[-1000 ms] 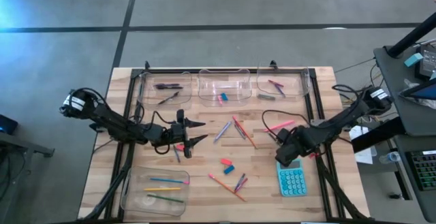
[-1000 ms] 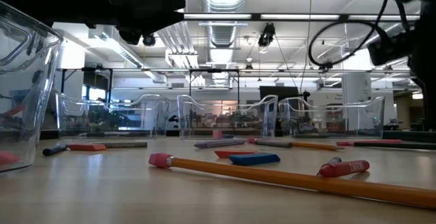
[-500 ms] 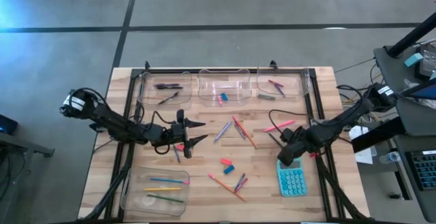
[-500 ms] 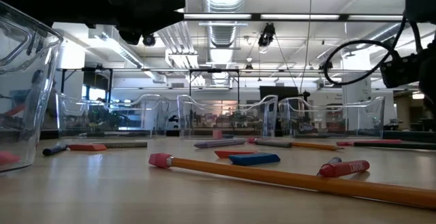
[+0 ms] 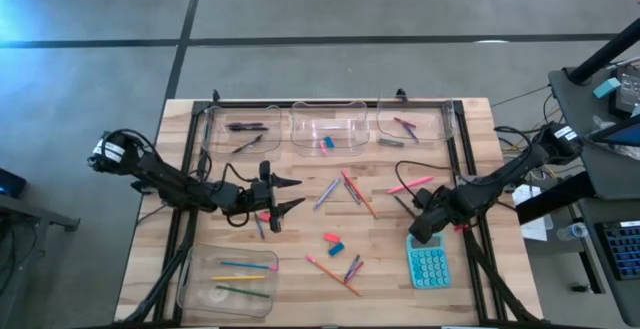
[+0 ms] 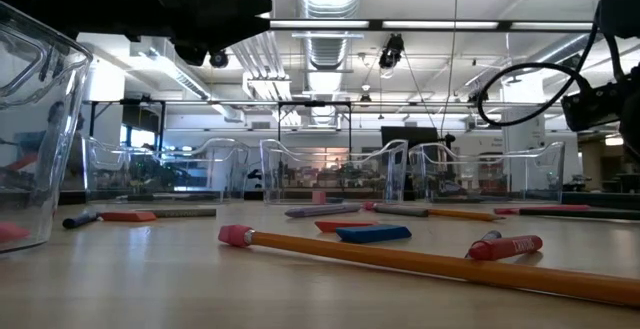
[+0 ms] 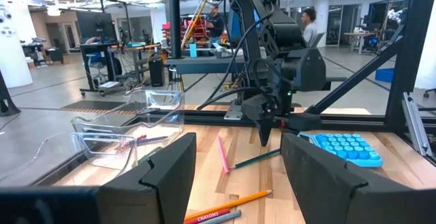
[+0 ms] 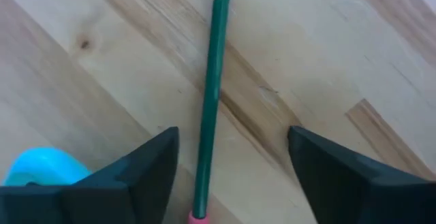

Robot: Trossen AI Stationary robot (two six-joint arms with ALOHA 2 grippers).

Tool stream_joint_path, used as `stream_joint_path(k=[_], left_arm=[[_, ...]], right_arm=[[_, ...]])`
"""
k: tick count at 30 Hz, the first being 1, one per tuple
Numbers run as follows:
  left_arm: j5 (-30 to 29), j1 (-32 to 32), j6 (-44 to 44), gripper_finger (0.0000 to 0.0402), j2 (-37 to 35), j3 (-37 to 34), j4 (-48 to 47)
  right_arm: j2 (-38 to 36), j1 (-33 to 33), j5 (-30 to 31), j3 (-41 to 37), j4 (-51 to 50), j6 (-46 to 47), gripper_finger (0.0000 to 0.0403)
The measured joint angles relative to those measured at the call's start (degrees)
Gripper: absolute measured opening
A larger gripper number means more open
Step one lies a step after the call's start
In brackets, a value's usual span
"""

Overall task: Sort crayons/erasers/pens/pencils in bins
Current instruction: Put the dark green pencil into the bottom transparent bin

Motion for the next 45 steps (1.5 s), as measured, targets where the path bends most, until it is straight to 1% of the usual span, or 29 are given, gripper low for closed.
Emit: stream_joint_path(k=[4, 7, 9, 21, 24, 29, 33, 37, 42, 45], left_arm=[[0.02, 0.0, 0.02, 0.0204, -0.01, 0.0, -0.02], [0.02, 0.0, 0.02, 0.0204, -0.01, 0.0, -0.01], [0.04, 0.0, 0.02, 0.0204, 0.02, 0.0, -0.02], [0.05, 0.0, 0.02, 0.0204, 0.02, 0.0, -1.01], [0.07, 0.0, 0.02, 0.0204, 0.02, 0.0, -0.98], [0.07, 0.0, 0.02, 0.0204, 0.02, 0.0, -1.0], [0.07, -0.02, 0.02, 0.0204, 0.02, 0.0, -1.02], [0.05, -0.02, 0.02, 0.0204, 0.02, 0.0, -1.04], [0.06, -0.02, 0.02, 0.0204, 0.02, 0.0, -1.07], [0.04, -0.02, 0.02, 0.0204, 0.02, 0.0, -1.07]], right_arm=[[0.0, -0.02, -0.39, 0.09, -0.95, 0.03, 0.0216], [0.02, 0.09, -3.6, 0.31, -1.47, 0.19, 0.0187], [0.02, 0.02, -4.23, 0.33, -1.77, 0.12, 0.0168], [0.02, 0.02, -4.63, 0.35, -1.08, -1.19, 0.0041], [-0.11, 0.02, -4.87, 0.35, -1.42, -1.76, 0.0019], [-1.25, 0.0, -5.42, 0.74, -2.54, -2.38, 0.0016], [-1.83, 0.0, -5.58, 2.65, -3.76, -3.69, 0.0015], [-1.78, 0.0, -4.83, 5.61, -8.31, -4.22, 0.0015], [-1.77, 0.0, -2.52, 9.33, -11.6, -5.59, 0.0014], [-1.79, 0.0, -0.26, 11.24, -11.47, -6.82, 0.0014]])
